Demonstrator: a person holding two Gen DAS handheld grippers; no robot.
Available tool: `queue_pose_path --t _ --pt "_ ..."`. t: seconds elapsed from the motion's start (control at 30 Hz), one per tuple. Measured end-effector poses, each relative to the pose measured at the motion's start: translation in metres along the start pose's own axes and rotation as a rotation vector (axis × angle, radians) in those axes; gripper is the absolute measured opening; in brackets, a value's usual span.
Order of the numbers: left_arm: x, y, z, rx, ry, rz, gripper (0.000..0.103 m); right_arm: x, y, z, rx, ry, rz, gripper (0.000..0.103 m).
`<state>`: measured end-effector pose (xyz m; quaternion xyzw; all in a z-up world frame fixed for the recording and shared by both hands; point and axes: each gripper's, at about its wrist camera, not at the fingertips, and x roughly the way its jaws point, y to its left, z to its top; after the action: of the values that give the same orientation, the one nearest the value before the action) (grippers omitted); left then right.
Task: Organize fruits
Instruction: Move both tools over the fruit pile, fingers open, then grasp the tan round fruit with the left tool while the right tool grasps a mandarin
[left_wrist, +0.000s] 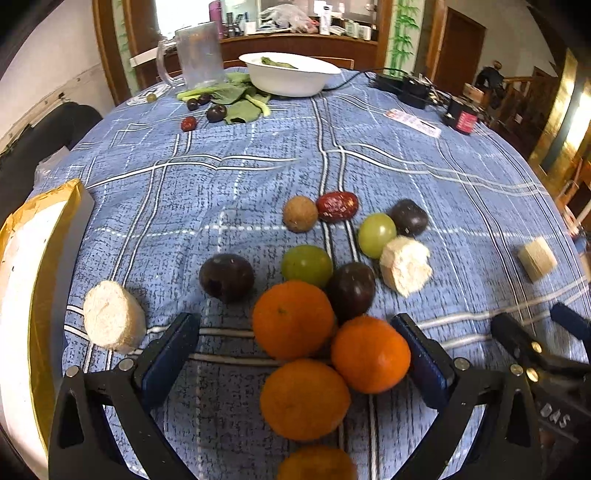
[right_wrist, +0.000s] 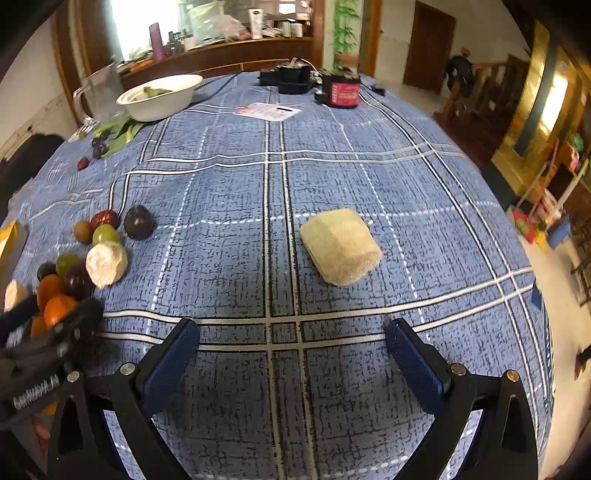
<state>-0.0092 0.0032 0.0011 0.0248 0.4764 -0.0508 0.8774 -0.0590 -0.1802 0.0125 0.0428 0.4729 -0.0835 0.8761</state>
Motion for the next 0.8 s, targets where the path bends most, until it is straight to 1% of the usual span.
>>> queue_pose_path --t 0.1,0.13,0.2,0.27,0.33,0.43,0.47,0.5,0.57,0.63,0.73,0.8 --pt "-0.005 -0.002 -0.008 0.025 -0.009 -0.011 0.103 0.003 0.004 -0.002 -0.003 -0.005 0.003 0.102" --pt "-0.007 -0.002 -0.010 0.031 -0.001 -0.017 0.103 0.003 0.005 -0.002 -0.004 -0.008 0.004 0.102" --pt "-0.012 0.002 -0.015 0.028 0.015 -0.016 0.103 0.003 0.004 -0.002 -0.001 -0.014 0.003 0.102" --pt "-0.019 0.006 -0.022 0.016 0.007 -0.038 0.103 -0.001 0.004 -0.002 0.005 -0.024 -0.012 0.102" --pt "-0.033 0.011 -0.029 0.016 -0.032 -0.045 0.103 -0.014 0.001 -0.006 0.017 -0.068 -0.014 0.102" --pt "-0.070 0.022 -0.040 0.004 -0.181 -0.026 0.103 -0.046 0.000 -0.012 0.027 -0.161 -0.010 0.102" --pt "-0.087 0.029 -0.045 -0.013 -0.249 -0.016 0.103 -0.058 0.000 -0.014 0.030 -0.192 -0.008 0.102" --pt "-0.100 0.035 -0.048 -0.024 -0.290 -0.018 0.103 -0.070 0.001 -0.017 0.036 -0.225 -0.005 0.102" --pt "-0.118 0.042 -0.052 -0.019 -0.334 -0.031 0.103 -0.096 0.003 -0.025 0.054 -0.290 0.007 0.102" --pt "-0.135 0.050 -0.056 -0.010 -0.363 -0.014 0.103 -0.118 0.008 -0.036 0.074 -0.353 0.027 0.102" --pt "-0.152 0.060 -0.057 -0.004 -0.382 -0.007 0.103 -0.139 0.021 -0.050 0.080 -0.425 0.029 0.102" --pt "-0.157 0.063 -0.057 -0.001 -0.398 -0.004 0.103 -0.146 0.033 -0.057 0.057 -0.452 0.046 0.102"
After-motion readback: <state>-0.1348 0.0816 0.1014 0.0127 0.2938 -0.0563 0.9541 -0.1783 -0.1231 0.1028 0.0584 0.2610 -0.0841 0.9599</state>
